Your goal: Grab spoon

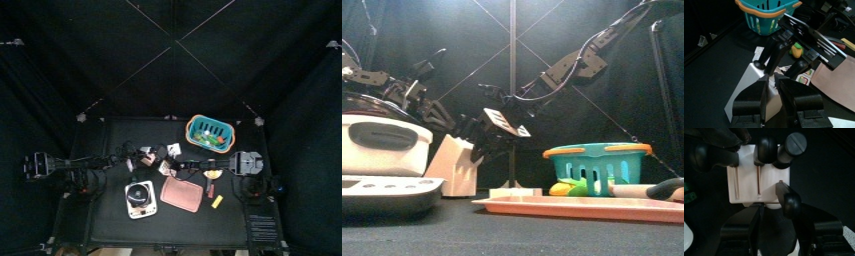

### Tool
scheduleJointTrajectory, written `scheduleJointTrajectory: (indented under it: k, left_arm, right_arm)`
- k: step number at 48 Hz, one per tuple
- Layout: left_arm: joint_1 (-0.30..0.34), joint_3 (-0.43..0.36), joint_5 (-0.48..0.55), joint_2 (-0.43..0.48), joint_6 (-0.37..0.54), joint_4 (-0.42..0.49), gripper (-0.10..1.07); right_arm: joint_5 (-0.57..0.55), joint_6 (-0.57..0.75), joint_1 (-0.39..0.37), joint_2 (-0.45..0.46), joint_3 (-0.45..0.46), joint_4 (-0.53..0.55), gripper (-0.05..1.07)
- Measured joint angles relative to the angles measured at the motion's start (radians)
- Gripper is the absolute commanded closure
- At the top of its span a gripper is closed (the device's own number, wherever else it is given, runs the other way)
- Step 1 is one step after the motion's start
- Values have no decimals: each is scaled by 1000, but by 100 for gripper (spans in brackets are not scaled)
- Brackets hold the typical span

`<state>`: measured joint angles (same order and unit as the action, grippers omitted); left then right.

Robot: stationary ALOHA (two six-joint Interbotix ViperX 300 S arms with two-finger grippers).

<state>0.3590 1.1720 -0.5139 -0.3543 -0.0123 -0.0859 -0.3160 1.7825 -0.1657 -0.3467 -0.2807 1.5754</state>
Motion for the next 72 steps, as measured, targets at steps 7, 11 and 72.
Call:
scheduleJointTrajectory:
  k: [7, 11, 72]
  left_arm:
    - [0, 0, 0, 0, 0, 0, 35]
    - [0, 0, 0, 0, 0, 2, 35]
    - [0, 6, -9, -41, 0, 2, 35]
  right_arm:
    - [0, -2, 0, -2, 0, -2, 34]
    - [-2, -2, 2, -2, 0, 0, 34]
    - [-41, -3, 40, 31, -18, 0, 34]
